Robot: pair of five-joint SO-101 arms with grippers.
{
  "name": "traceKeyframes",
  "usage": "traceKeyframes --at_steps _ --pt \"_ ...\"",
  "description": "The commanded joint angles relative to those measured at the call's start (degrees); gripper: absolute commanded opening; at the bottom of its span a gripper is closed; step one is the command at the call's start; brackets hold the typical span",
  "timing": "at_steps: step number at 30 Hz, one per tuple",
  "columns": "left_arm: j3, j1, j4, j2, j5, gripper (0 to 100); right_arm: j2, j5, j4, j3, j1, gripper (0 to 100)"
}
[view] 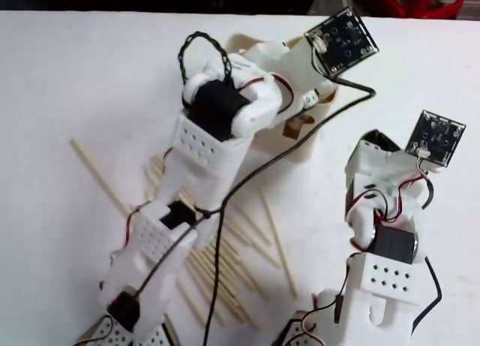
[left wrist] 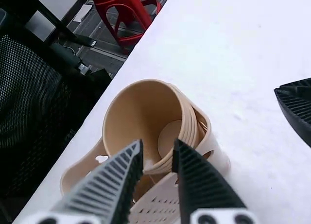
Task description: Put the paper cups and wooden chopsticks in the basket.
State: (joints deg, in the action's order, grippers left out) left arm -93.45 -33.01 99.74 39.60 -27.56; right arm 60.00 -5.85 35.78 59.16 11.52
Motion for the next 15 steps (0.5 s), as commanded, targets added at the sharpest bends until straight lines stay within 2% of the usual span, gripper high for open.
traceKeyframes --at_steps 1,15 --pt "-2.2 1.7 -0.9 0.6 0.2 5 0.7 0.5 -1.1 -0.4 0.0 1.8" --pt "-2.3 1.2 -1.8 13.2 0.6 4 0.7 0.5 -1.1 -0.4 0.0 1.8"
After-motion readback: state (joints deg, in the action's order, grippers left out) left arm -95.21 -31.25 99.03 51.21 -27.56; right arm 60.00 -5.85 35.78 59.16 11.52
